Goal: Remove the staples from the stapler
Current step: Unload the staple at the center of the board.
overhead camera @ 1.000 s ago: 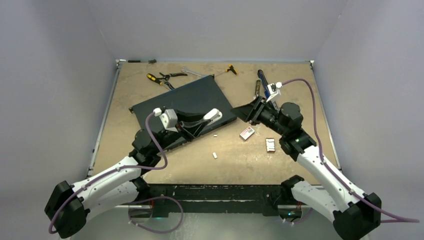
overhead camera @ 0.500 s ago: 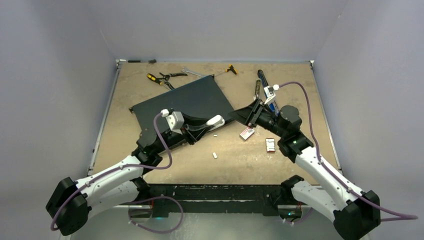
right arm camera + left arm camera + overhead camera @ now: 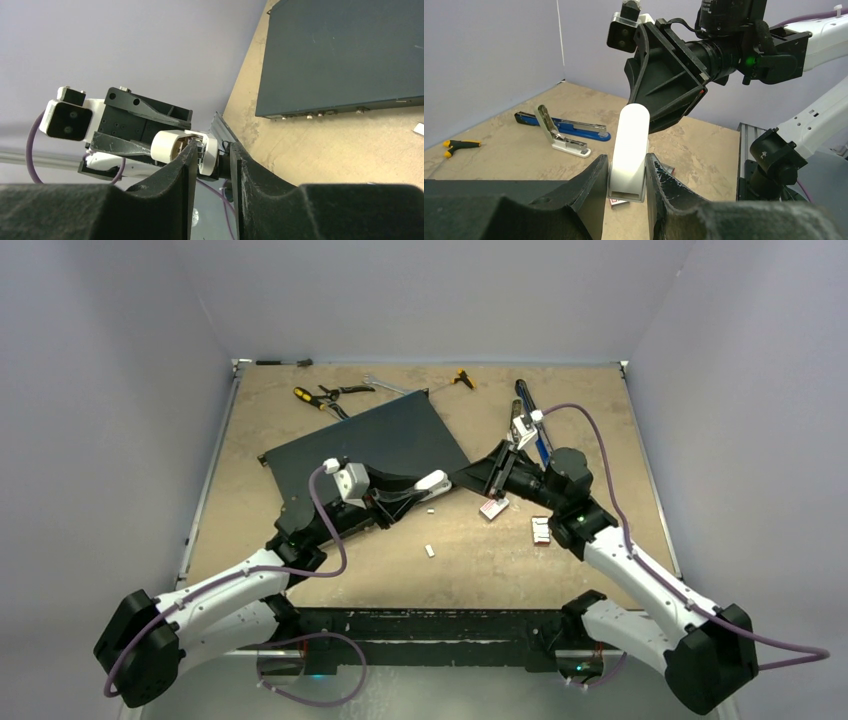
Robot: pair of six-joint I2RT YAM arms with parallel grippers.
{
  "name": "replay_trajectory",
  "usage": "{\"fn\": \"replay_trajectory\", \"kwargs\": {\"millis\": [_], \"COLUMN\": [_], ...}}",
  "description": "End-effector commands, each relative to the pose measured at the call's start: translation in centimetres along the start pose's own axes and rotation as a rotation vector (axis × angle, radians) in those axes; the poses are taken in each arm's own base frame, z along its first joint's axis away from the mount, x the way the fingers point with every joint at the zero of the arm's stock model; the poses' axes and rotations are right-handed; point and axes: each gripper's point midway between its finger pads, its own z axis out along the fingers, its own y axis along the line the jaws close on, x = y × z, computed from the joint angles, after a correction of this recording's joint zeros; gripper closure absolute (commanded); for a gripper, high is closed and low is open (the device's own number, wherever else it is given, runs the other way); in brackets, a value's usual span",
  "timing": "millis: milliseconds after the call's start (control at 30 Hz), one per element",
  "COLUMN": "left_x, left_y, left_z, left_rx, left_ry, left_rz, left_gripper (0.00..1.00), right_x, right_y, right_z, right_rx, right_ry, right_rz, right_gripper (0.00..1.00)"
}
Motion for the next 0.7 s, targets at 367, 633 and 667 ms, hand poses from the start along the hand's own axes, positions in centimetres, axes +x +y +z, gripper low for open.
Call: {"fn": "replay_trajectory", "kwargs": {"millis": [367,633,667], "left_x": [-2.04,-2.4,-2.43], "left_y": [-0.5,-0.03,0.03], "left_z": [0.69,0.53,0.53], "left_rx": [0.037,0.01,0.006], "left_ry": [-0.074,-0.09,-0.092], "left_rz": [0.052,0.075,0.078], "left_gripper": [1.0,1.0,1.0], "right_x": [0.9,1.21,1.22], "right_y": [1.81,1.66,1.65], "right_z": [0.06,-0.06,-0.08], "right_rx": [-0.105,-0.109,-0.109], "right_ry": [0.041,0.048,0.048], "right_rz": [0.005,0.018,0.02], "right_gripper": [0.82,0.79,0.79]}}
